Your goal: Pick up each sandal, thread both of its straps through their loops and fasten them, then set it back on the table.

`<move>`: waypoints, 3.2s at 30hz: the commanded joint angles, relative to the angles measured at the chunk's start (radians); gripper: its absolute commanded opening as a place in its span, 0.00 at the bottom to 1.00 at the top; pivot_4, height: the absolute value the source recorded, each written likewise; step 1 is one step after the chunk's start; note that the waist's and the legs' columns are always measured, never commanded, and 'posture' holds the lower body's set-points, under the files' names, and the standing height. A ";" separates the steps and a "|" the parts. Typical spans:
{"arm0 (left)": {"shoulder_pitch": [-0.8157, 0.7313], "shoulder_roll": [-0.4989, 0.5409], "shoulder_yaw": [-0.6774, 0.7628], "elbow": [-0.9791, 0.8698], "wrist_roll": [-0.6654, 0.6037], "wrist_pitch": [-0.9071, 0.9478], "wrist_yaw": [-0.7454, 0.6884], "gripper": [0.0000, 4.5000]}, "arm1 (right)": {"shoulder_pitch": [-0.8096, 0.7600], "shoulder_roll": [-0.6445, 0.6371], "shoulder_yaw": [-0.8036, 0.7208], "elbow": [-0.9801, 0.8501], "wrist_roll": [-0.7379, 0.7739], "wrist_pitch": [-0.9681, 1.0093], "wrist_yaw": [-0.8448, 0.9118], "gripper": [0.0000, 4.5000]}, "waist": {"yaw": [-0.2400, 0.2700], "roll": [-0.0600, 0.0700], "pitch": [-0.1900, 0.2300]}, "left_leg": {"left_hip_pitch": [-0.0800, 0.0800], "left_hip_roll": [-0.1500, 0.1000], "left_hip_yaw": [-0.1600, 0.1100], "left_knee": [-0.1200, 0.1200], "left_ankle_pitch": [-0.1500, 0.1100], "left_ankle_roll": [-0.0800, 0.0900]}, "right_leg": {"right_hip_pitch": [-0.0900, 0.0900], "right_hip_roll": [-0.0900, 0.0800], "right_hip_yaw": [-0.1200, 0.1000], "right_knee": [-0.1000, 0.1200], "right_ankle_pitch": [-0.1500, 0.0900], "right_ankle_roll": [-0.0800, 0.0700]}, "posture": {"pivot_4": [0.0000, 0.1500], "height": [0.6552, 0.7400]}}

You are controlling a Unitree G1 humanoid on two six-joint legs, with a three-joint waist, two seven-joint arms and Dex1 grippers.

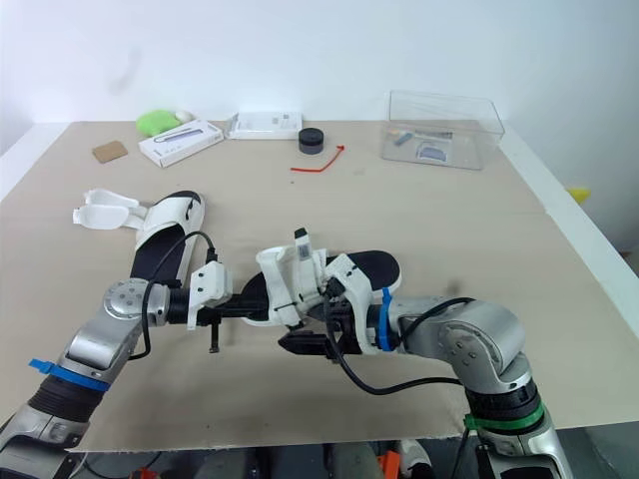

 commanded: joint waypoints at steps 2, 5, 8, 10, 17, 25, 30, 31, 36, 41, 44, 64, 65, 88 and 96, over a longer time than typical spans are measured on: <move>0.005 -0.007 -0.032 0.012 0.015 0.000 -0.008 0.00 | -0.024 0.023 0.001 0.012 0.004 0.002 -0.008 0.90 | 0.000 0.000 0.000 | 0.000 0.000 0.000 0.000 0.000 0.000 | 0.000 0.000 0.000 0.000 0.000 0.000 | 1.00 1.00; 0.008 -0.009 -0.032 0.008 0.015 0.001 -0.005 0.00 | -0.029 0.037 0.003 0.026 0.004 0.006 -0.010 0.67 | 0.001 0.000 0.000 | 0.000 0.000 0.000 0.000 0.000 0.000 | 0.000 0.000 0.000 0.000 0.000 0.000 | 1.00 1.00; 0.016 -0.007 -0.031 0.002 0.017 0.001 -0.002 0.00 | -0.028 0.051 -0.004 0.037 0.011 0.016 -0.014 0.33 | 0.001 0.000 0.000 | 0.000 0.000 0.000 0.000 0.000 0.000 | 0.000 0.000 0.000 0.000 0.000 0.000 | 1.00 1.00; 0.019 -0.005 -0.030 0.000 0.017 0.001 -0.001 0.00 | -0.027 0.067 -0.017 0.053 0.016 0.032 -0.025 0.13 | 0.001 0.000 0.000 | 0.000 0.000 0.000 0.000 0.000 0.000 | 0.000 0.000 0.000 0.000 0.000 0.000 | 1.00 1.00; 0.023 -0.004 -0.031 -0.003 0.018 0.001 0.003 0.00 | -0.015 0.050 -0.038 0.053 0.066 0.176 -0.011 0.01 | 0.001 0.000 0.000 | 0.000 0.000 0.000 0.000 0.000 0.000 | 0.000 0.000 0.000 0.000 0.000 0.000 | 1.00 1.00; 0.028 -0.003 -0.035 -0.009 0.017 0.002 0.000 0.00 | -0.004 -0.065 -0.019 -0.013 0.210 0.242 0.073 0.01 | 0.001 0.000 0.000 | 0.000 0.000 0.000 0.000 0.000 0.000 | 0.000 -0.001 0.000 0.000 0.000 0.000 | 1.00 1.00; 0.027 -0.004 -0.038 -0.008 0.017 0.002 -0.001 0.00 | -0.001 -0.086 -0.015 -0.028 0.254 0.242 0.072 0.01 | 0.001 0.000 0.000 | 0.000 0.000 -0.001 0.000 0.000 0.000 | 0.000 -0.001 0.000 0.000 -0.001 0.001 | 1.00 1.00; 0.027 -0.004 -0.038 -0.008 0.018 0.001 -0.001 0.00 | 0.000 -0.089 -0.015 -0.031 0.261 0.242 0.071 0.01 | 0.001 0.000 0.000 | 0.000 0.000 -0.001 0.000 0.000 0.001 | 0.000 -0.001 0.000 -0.001 -0.001 0.001 | 1.00 1.00; 0.024 -0.002 -0.038 -0.004 0.019 -0.001 -0.002 0.00 | -0.004 -0.105 -0.019 -0.040 0.291 0.242 0.075 0.01 | 0.001 0.000 0.000 | -0.001 -0.001 -0.001 0.000 -0.001 0.002 | 0.000 -0.002 0.000 -0.001 -0.001 0.002 | 1.00 1.00; 0.019 -0.004 -0.038 0.003 0.018 -0.004 -0.003 0.00 | -0.019 -0.109 -0.024 -0.050 0.295 0.234 0.086 0.01 | 0.001 0.000 0.000 | -0.001 -0.001 -0.001 0.000 -0.002 0.002 | 0.000 -0.002 0.000 -0.001 -0.001 0.002 | 1.00 1.00; 0.015 -0.002 -0.040 0.011 0.022 -0.014 -0.005 0.00 | -0.029 -0.124 -0.038 -0.056 0.302 0.224 0.098 0.13 | 0.001 0.000 0.000 | -0.001 -0.002 -0.001 0.000 -0.002 0.003 | 0.000 -0.002 0.000 -0.001 -0.002 0.002 | 1.00 1.00; -0.033 -0.012 -0.038 0.083 0.027 -0.056 -0.021 0.00 | -0.046 -0.460 0.365 0.267 -1.239 -2.130 0.236 0.99 | 0.001 -0.001 0.000 | 0.002 -0.005 0.006 0.002 0.000 0.000 | 0.001 -0.005 0.004 0.001 -0.002 0.007 | 1.00 1.00; -0.030 -0.012 -0.037 0.080 0.026 -0.054 -0.019 0.00 | -0.059 -0.439 0.367 0.304 -1.280 -2.201 0.211 0.99 | 0.001 -0.001 0.000 | 0.002 -0.005 0.006 0.002 0.000 0.000 | 0.001 -0.005 0.004 0.001 -0.002 0.006 | 1.00 1.00; 0.042 0.004 -0.012 -0.009 0.015 -0.001 0.021 0.00 | -0.154 -0.250 0.469 0.447 -1.190 -2.308 0.327 0.83 | 0.001 -0.001 0.000 | 0.006 -0.001 0.005 0.002 0.000 0.001 | 0.002 -0.001 0.004 0.004 -0.001 0.000 | 1.00 1.00; 0.037 0.004 -0.011 -0.002 0.019 -0.005 0.021 0.00 | -0.127 -0.234 0.470 0.453 -1.121 -2.227 0.385 0.01 | 0.001 -0.001 0.000 | 0.006 -0.001 0.005 0.002 0.000 0.001 | 0.002 0.000 0.004 0.005 -0.001 -0.001 | 1.00 1.00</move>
